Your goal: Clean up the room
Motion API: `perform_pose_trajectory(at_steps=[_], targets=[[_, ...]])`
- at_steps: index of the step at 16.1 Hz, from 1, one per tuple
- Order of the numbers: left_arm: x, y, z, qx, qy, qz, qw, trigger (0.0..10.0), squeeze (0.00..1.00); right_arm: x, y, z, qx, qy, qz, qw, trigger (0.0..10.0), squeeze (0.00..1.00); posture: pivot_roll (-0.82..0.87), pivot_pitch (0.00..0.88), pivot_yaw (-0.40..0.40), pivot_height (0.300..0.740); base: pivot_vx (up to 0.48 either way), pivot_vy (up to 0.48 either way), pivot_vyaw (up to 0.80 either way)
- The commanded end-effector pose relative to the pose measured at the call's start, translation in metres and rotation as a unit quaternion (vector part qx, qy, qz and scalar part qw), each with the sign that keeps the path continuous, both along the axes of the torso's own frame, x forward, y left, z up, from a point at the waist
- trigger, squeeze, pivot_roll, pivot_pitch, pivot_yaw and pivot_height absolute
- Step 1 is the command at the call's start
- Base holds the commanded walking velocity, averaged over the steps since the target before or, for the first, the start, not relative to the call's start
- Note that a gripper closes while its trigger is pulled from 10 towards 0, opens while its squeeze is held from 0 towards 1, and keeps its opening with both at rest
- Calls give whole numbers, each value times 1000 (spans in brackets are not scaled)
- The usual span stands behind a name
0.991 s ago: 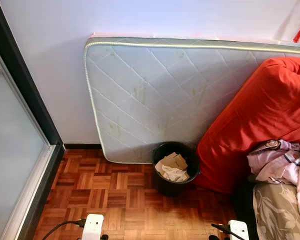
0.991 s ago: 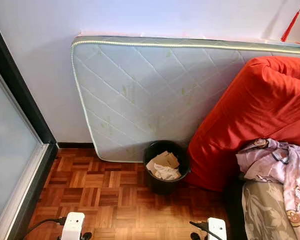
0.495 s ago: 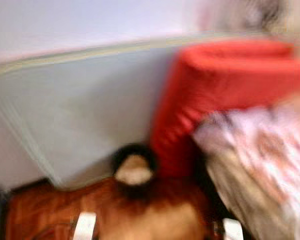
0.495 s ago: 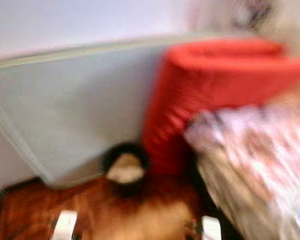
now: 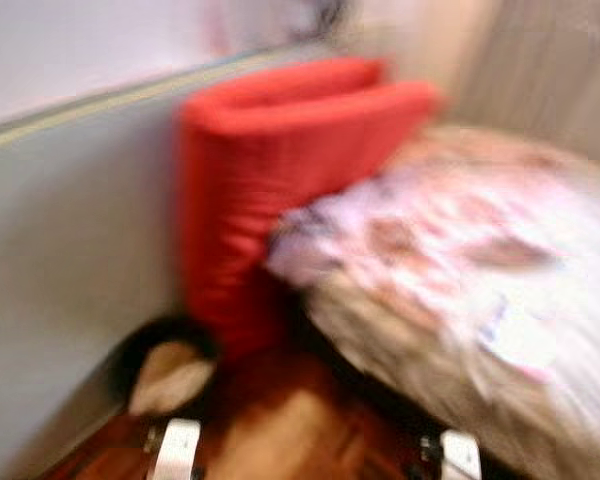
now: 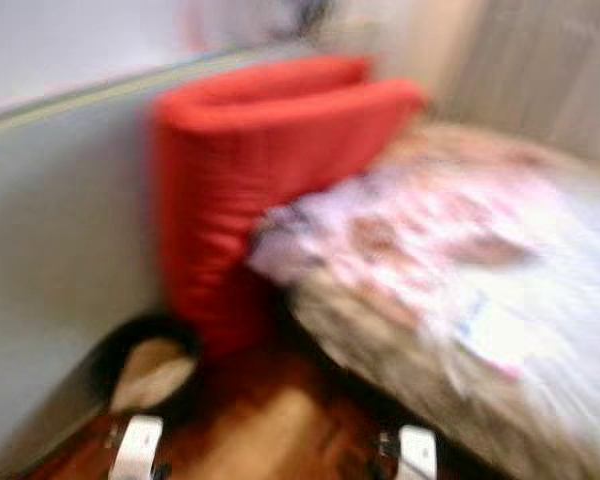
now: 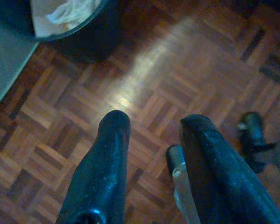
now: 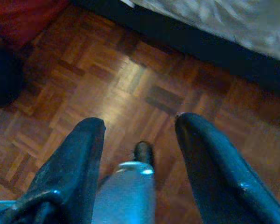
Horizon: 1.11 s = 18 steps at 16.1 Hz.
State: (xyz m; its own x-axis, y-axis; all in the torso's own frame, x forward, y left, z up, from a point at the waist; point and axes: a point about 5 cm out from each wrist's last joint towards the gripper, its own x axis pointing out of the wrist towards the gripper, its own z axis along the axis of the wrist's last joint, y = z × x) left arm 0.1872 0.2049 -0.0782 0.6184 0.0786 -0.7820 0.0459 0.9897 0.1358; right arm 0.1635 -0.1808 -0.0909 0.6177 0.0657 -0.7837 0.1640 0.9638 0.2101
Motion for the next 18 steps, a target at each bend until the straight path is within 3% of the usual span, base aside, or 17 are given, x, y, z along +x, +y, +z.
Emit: perform_pose_trajectory(at_steps=[1,13,18], targets=[[0,-4,-1,-2,9,-9,1000,10000,0,-2,-6,0,-6,3,-6,1000,10000,0,53,13,-8,740,0,0,-800],[-1,-5,-2,-6,11,-6,1000,10000,0,-2,-11,0,-7,1,-10,1000,10000,0,49,13,-15,740,0,0,-799],[1,-5,0,-21,-2,11,1000,10000,0,-1,-10,1,-7,-2,-13,1000,10000,0,49,16,-16,740,0,0,0]])
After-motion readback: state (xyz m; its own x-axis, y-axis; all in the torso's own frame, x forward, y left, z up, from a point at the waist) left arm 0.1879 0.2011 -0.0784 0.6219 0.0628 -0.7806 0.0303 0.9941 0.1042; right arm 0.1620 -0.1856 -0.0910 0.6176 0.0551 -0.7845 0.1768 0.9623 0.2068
